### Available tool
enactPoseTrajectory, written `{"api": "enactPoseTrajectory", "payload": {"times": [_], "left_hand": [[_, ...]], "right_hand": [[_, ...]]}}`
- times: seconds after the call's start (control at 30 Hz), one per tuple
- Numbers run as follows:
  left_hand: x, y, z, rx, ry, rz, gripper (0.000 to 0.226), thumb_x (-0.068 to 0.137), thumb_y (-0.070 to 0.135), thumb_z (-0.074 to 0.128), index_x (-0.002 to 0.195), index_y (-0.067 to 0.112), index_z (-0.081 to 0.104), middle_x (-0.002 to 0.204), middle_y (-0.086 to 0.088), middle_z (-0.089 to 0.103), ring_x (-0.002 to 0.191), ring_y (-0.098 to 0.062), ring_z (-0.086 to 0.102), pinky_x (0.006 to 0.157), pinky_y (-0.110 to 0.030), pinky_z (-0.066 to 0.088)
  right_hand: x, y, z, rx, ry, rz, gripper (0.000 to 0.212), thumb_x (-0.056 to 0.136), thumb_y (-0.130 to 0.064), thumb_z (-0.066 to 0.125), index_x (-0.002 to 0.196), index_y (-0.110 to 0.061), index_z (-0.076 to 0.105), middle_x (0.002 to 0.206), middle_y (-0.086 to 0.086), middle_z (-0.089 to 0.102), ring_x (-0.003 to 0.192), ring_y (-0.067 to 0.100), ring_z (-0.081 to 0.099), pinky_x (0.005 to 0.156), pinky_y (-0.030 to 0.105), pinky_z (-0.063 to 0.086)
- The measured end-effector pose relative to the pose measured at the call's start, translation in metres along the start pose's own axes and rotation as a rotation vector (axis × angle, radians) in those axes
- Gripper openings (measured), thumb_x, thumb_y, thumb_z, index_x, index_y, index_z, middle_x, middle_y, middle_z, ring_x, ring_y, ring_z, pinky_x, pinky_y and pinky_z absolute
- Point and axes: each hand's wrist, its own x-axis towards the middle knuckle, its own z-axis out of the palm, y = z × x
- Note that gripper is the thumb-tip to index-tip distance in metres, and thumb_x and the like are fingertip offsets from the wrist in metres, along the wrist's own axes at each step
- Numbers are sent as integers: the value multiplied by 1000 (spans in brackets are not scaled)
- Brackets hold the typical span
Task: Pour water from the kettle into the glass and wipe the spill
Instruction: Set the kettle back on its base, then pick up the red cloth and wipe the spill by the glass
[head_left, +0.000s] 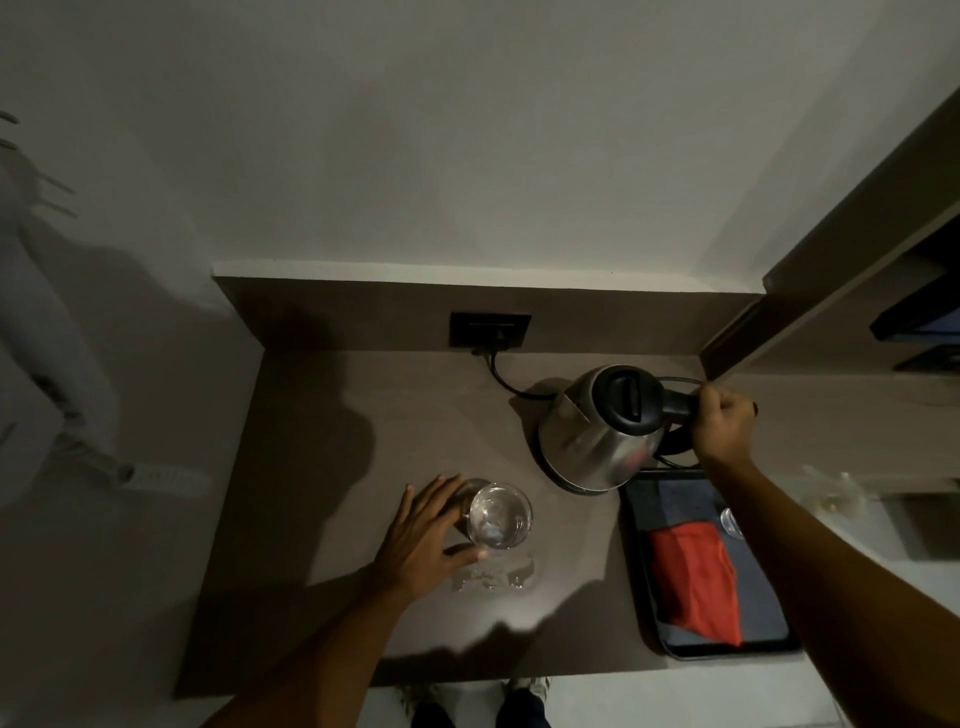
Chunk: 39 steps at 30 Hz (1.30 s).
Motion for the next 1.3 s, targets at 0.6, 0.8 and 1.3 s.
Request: {"api": "enactPoseTrajectory", "payload": {"times": [0.6, 0.8, 1.3], "left_hand": [[-1, 5, -2, -8, 26, -10, 86, 76, 72, 63, 146, 27, 41, 159, 4, 33, 149, -16, 21, 120, -50, 3], [-6, 8, -7, -4, -39, -36, 101, 74, 80, 55, 153, 29, 21, 162, 8, 15, 151, -18, 11, 120, -44, -2], [-111, -47, -26, 258, -46, -257, 91, 86, 80, 23, 154, 19, 23, 163, -15, 16, 150, -34, 15, 118, -50, 9]], "right_hand": [[-40, 2, -10, -104, 52, 37, 64, 95, -62, 34, 138, -15, 41, 135, 12, 49, 121, 24, 49, 98, 38, 42], [-158, 72, -35, -624, -108, 109, 69, 88, -67, 34, 147, -31, 27, 160, 2, 23, 144, 30, 23, 111, 61, 19], [-177, 97, -46, -731, -277, 168, 61, 87, -12, 65, 143, -8, 41, 142, 32, 42, 116, 55, 47, 96, 65, 43]]}}
